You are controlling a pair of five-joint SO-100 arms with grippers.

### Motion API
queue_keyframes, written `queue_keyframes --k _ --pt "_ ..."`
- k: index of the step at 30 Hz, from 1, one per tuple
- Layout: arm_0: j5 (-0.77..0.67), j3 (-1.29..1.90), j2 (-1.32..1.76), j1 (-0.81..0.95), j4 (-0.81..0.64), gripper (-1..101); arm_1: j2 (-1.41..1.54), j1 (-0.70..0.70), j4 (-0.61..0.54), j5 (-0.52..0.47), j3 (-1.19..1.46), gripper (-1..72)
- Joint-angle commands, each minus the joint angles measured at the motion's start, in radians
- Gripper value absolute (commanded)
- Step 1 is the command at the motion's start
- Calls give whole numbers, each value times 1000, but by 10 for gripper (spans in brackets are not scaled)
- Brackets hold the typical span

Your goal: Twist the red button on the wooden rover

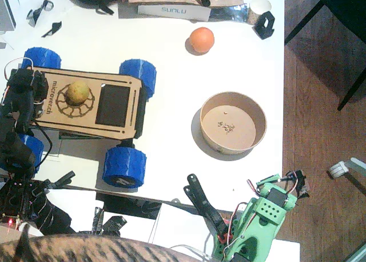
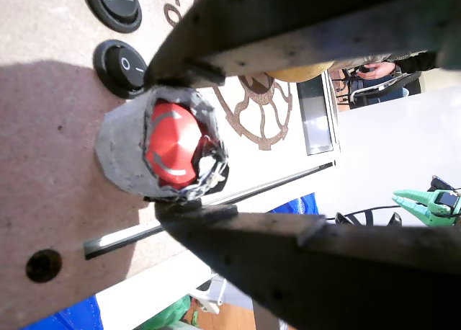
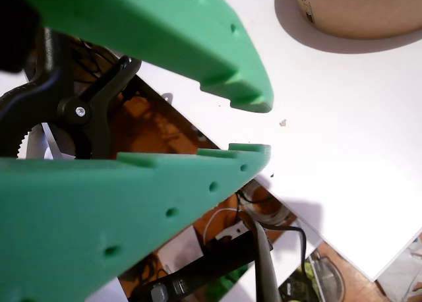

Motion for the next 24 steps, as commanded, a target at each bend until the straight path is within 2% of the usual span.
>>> queue_keyframes --k 1,24 --pt "69 -37 51 8 18 0 2 8 2 -11 -5 25" --pt "337 -43 57 84 -15 0 2 8 2 -11 -5 25"
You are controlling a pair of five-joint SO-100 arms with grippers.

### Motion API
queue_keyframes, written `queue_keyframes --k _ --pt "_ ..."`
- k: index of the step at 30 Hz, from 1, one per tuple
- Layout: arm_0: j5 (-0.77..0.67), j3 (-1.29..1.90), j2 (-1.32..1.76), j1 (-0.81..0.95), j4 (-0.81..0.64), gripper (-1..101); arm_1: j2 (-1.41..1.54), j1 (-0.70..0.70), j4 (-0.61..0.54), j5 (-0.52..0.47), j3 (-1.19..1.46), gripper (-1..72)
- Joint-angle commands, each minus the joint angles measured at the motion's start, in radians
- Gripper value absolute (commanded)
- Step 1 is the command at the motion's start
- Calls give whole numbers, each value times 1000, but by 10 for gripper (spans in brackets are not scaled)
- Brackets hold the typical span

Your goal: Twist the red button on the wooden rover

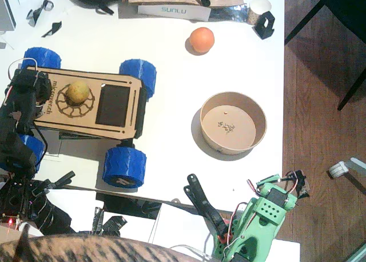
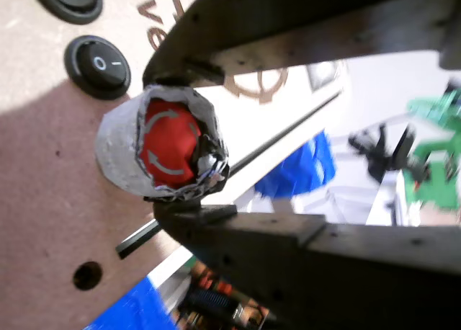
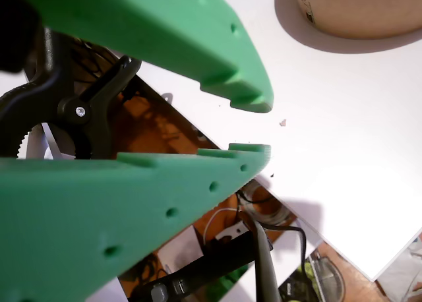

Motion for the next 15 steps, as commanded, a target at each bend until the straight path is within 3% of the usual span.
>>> queue_keyframes --k 1,15 --pt "44 -44 57 38 -15 0 2 8 2 -11 -5 25" --pt "155 -44 64 118 -17 0 2 8 2 -11 -5 25"
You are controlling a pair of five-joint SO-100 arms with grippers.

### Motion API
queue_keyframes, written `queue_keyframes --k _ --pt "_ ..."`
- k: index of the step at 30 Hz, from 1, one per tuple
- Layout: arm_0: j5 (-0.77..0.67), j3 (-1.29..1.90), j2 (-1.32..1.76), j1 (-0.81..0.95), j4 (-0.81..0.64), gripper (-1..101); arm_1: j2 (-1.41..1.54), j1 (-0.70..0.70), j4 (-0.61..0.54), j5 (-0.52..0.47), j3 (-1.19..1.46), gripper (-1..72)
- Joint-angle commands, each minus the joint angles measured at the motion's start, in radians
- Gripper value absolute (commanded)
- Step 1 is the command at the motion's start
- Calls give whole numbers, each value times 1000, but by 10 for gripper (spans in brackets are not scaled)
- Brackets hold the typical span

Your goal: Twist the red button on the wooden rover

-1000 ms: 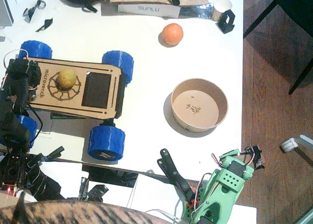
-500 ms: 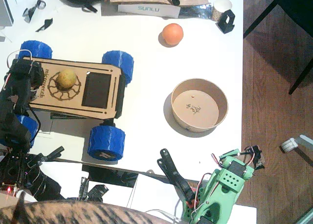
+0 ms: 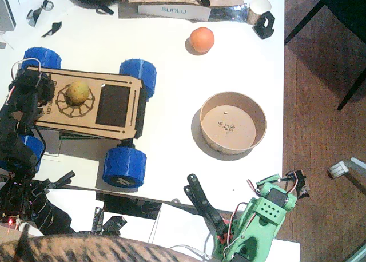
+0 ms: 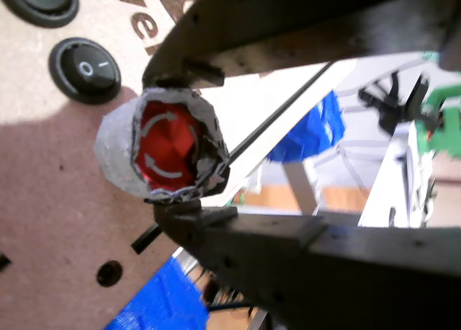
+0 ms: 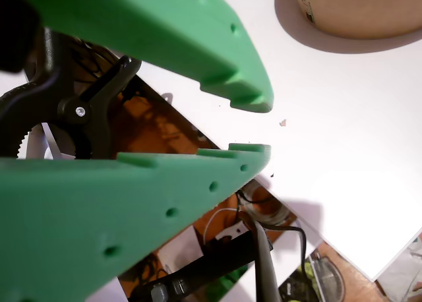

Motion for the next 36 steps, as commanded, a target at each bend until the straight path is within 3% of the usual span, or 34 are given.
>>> queue_keyframes --k 1,36 --pt "35 -46 66 75 -14 0 2 8 2 -11 -5 25" --pt "307 -35 83 256 -26 2 2 8 2 -11 -5 25"
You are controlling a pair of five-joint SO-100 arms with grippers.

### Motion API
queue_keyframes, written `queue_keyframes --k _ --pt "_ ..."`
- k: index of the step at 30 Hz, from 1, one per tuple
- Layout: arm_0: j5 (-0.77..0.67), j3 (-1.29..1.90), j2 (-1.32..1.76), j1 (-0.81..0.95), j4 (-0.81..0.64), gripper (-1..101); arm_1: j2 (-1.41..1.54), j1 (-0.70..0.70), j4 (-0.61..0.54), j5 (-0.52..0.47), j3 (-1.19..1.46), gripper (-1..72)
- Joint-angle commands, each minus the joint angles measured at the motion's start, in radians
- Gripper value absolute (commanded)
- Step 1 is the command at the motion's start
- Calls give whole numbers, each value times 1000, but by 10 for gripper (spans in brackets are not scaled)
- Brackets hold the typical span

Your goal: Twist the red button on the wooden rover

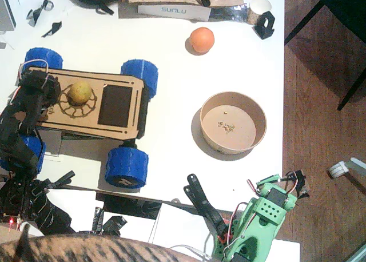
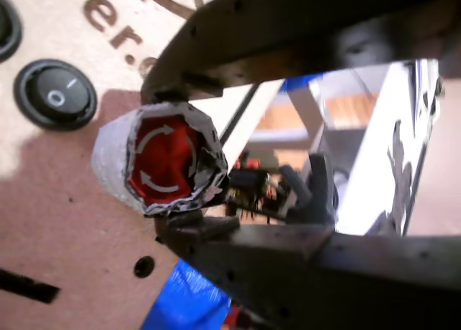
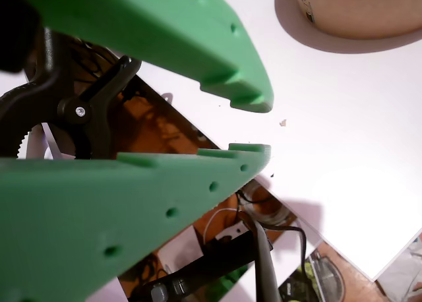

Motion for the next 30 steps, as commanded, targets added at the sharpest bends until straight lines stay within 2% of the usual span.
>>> queue_keyframes --k 1,19,25,30 --pt "55 -37 84 137 -2 2 2 8 2 -11 -5 25" --pt "279 -35 57 212 23 2 2 8 2 -11 -5 25" --pt "397 -35 49 239 31 2 2 8 2 -11 -5 25" --pt "411 -37 34 238 25 1 2 8 2 -11 -5 25"
